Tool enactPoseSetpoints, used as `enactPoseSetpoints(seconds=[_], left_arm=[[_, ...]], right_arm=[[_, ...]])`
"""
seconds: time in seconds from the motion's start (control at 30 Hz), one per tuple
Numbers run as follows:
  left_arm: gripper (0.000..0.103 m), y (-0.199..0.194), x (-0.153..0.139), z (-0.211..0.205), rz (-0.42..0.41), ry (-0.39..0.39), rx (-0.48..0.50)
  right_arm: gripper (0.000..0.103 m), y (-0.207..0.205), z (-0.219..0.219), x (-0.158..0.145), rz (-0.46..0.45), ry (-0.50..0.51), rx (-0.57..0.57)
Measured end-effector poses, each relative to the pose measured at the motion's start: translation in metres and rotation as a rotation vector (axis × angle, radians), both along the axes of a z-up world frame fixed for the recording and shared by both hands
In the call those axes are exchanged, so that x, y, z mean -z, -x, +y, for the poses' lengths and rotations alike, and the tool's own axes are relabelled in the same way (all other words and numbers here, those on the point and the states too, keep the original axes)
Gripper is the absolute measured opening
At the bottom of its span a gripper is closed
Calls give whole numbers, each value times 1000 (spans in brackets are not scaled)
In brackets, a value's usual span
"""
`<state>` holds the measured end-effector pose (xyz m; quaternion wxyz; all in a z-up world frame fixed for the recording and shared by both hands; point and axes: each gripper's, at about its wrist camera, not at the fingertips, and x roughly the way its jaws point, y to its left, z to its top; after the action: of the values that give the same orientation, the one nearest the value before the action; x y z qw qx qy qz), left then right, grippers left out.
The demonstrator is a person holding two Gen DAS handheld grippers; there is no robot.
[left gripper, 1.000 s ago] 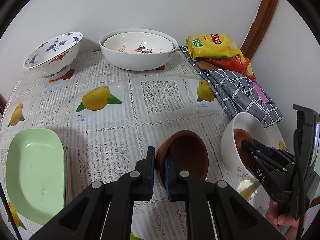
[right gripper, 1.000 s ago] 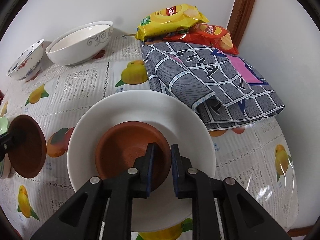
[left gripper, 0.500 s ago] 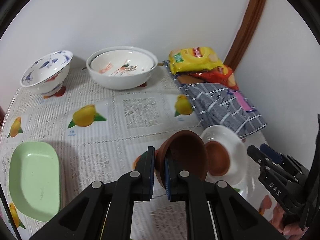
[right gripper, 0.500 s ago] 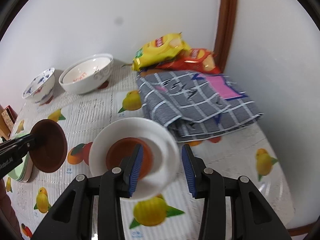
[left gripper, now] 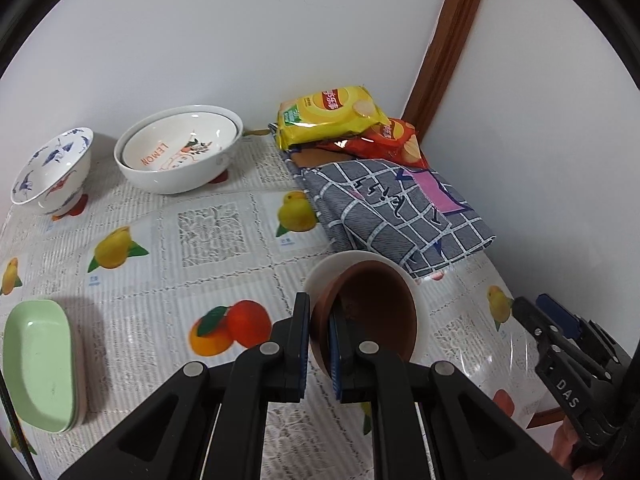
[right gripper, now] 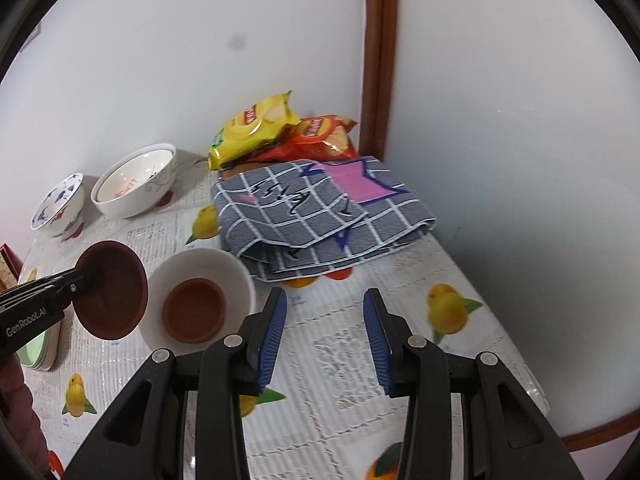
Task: Organize plates and bowls
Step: 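Lower the left gripper's brown bowl onto the other brown bowl and open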
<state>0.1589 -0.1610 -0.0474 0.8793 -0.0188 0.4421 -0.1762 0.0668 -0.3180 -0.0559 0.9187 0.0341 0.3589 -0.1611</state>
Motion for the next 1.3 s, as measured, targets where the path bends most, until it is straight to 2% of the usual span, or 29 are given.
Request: enactPoseSetpoints(seconds=[0.3,0.47,0.63,0.77,1.0,1.3], left_arm=[[9,-14,17,-16,46,-16,-4],[10,-26,28,-26,65,-52,0],[10,-34,39,-29,96,-33,4],[10,-35,44,-34,104,-50,6],[10,-37,51,-40,123,-39,14],[11,-41,63,-38,164,24,1]], right_arm=[[40,5,-25,10,8,-36,33],[40,0,-34,20,34,-52,41],[40,-3,-44,29,33,-80,53],[40,-4,-48,32,27,-85,55],[40,1,-54,34,23,-102,63],[40,7,-53,44,55,-111,62]])
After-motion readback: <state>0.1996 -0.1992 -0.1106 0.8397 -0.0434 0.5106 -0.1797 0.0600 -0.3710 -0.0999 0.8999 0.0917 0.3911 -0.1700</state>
